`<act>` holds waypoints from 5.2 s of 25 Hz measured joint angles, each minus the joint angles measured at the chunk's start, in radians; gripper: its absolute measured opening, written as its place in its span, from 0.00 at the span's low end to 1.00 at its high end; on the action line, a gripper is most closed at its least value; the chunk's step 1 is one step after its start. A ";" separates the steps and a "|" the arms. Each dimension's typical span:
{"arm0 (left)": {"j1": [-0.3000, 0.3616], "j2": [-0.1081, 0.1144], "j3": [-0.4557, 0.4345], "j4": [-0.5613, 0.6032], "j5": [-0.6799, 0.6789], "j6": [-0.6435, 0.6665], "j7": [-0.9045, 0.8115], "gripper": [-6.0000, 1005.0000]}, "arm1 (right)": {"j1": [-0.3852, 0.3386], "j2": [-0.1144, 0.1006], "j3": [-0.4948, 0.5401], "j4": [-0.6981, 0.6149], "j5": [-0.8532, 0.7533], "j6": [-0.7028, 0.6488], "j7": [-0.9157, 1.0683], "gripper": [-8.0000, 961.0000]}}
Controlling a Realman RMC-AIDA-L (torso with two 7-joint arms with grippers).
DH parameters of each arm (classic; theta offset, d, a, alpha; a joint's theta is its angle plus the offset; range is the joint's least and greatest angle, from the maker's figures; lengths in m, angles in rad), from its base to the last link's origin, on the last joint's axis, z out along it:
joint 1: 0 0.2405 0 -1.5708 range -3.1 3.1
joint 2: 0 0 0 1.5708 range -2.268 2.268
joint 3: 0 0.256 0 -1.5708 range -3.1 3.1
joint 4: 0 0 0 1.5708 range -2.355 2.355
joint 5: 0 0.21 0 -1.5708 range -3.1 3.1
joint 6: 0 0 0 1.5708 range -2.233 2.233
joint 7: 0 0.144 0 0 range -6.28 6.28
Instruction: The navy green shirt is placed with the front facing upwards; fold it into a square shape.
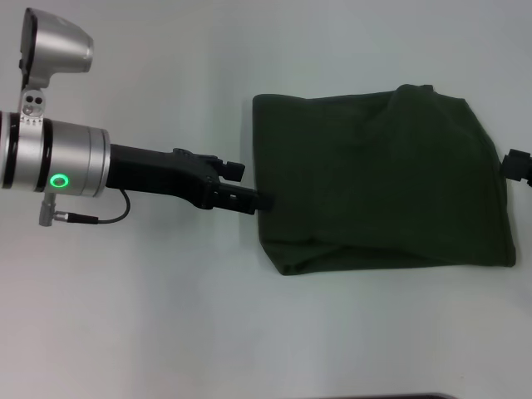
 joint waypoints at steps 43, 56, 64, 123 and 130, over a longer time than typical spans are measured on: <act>-0.007 -0.006 -0.022 -0.002 -0.011 0.000 0.010 0.91 | 0.009 0.017 -0.005 -0.001 -0.003 0.027 -0.049 0.88; 0.000 -0.006 -0.022 -0.004 -0.011 0.000 0.010 0.91 | 0.011 0.018 -0.002 -0.001 -0.003 0.027 -0.049 0.88; 0.000 -0.006 -0.022 -0.003 -0.011 0.000 0.010 0.91 | 0.011 0.018 -0.001 0.000 -0.003 0.027 -0.049 0.88; 0.000 -0.005 -0.022 -0.006 -0.011 0.000 0.010 0.91 | 0.011 0.020 -0.005 0.001 -0.005 0.039 -0.047 0.88; 0.000 -0.003 -0.022 -0.007 -0.011 0.001 0.010 0.91 | 0.008 0.020 -0.005 0.001 -0.005 0.039 -0.044 0.88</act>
